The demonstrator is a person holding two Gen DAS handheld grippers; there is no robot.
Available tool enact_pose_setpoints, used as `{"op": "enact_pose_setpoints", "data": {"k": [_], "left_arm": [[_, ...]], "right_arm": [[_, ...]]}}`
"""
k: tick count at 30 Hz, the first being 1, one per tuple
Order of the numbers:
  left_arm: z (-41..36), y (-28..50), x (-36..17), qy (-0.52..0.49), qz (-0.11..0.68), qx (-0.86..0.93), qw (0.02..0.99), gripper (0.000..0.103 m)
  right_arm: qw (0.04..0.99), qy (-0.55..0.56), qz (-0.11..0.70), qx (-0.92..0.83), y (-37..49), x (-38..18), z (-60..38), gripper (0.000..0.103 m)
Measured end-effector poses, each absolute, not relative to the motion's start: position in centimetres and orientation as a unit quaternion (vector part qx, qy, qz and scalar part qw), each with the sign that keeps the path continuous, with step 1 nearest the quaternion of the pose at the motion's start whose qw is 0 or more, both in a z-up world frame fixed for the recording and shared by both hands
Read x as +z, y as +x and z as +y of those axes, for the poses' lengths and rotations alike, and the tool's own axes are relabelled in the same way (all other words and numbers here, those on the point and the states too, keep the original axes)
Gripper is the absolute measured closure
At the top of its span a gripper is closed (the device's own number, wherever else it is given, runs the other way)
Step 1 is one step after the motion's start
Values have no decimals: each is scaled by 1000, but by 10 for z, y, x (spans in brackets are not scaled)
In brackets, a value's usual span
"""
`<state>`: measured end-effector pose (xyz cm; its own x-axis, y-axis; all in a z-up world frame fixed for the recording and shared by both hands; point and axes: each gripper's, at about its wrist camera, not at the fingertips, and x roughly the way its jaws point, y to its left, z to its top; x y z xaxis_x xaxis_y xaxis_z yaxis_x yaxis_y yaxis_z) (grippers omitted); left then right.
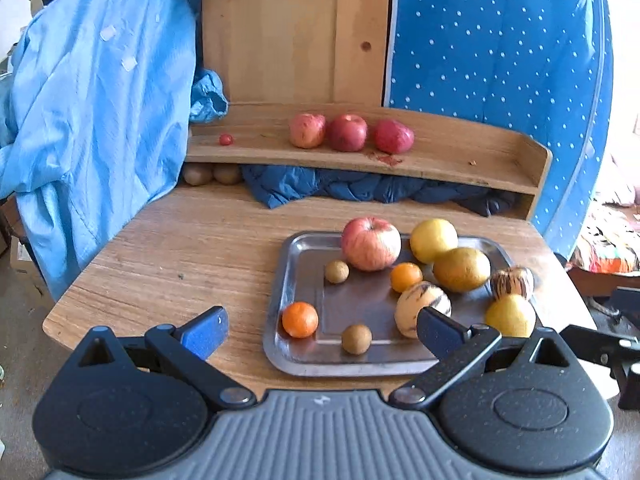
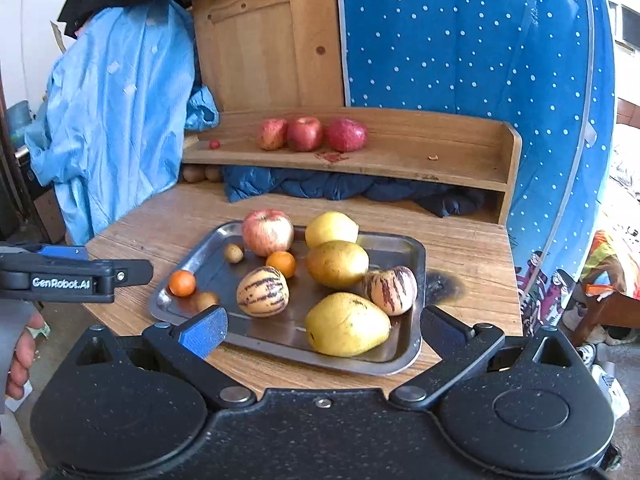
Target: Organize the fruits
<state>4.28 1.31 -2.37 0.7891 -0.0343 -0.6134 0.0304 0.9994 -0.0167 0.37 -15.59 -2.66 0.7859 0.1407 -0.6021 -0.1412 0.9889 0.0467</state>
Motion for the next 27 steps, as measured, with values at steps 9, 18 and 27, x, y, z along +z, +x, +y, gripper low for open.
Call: {"op": "enact_pose_setpoints", "data": {"k": [9, 18, 27], "left_arm": [[32, 35, -30, -8, 338, -26, 941, 1], [47, 33, -32, -16, 344, -28, 938, 1], [56, 36, -34, -19, 348, -28, 937, 1]], "right_arm": [[937, 26, 344, 54, 1, -35, -144, 1], [932, 37, 357, 49, 6, -39, -133, 1], [930, 30, 363, 48, 8, -39, -125, 1]]}}
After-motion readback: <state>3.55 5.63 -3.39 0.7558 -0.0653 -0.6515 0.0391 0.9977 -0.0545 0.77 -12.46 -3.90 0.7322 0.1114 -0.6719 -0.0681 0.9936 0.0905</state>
